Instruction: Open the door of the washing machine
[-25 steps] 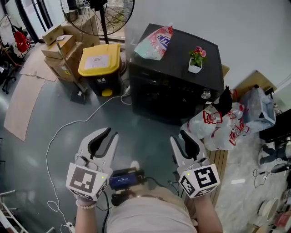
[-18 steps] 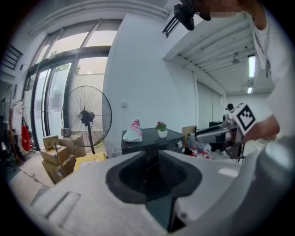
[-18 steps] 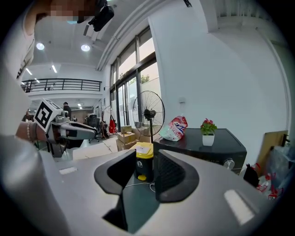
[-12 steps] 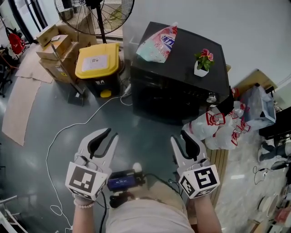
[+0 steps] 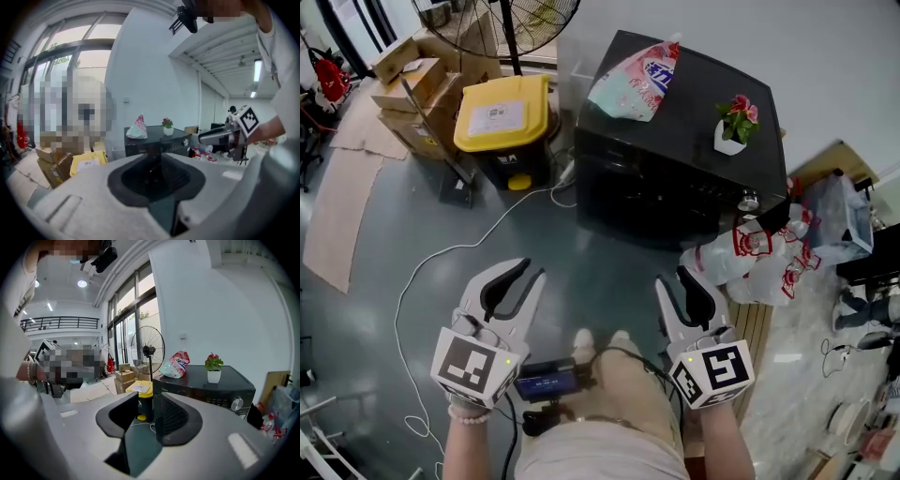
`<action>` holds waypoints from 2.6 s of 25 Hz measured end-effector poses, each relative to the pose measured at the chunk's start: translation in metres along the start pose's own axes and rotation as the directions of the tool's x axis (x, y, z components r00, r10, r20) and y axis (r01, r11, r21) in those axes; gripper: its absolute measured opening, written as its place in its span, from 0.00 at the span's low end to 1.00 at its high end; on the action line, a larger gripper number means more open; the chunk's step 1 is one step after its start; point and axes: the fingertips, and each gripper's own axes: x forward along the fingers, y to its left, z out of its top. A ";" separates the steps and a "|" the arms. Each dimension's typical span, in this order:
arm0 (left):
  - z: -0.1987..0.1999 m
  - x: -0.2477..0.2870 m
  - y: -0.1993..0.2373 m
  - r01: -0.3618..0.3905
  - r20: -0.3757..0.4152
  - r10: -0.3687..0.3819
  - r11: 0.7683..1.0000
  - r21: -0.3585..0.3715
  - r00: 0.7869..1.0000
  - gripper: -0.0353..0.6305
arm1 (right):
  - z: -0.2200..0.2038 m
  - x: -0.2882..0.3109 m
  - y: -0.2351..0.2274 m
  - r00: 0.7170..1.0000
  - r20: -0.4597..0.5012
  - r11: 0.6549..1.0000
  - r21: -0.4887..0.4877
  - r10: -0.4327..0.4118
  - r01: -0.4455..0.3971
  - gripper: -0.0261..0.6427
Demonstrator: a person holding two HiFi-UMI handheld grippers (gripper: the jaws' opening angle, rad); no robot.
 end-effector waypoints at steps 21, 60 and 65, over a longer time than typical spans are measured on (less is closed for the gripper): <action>-0.064 0.114 0.032 0.048 -0.113 -0.048 0.999 -0.007 0.992 0.21 | -0.054 0.085 -0.040 0.992 -0.107 0.998 -0.014 0.061 -0.062 0.24; -0.261 0.335 0.069 0.150 -0.360 -0.071 0.969 0.196 0.930 0.24 | -0.162 0.184 -0.125 0.979 -0.184 0.995 -0.024 0.092 -0.098 0.24; -0.275 0.353 0.072 0.156 -0.380 -0.069 0.966 0.205 0.923 0.24 | -0.170 0.183 -0.134 0.980 -0.181 0.996 -0.024 0.086 -0.091 0.24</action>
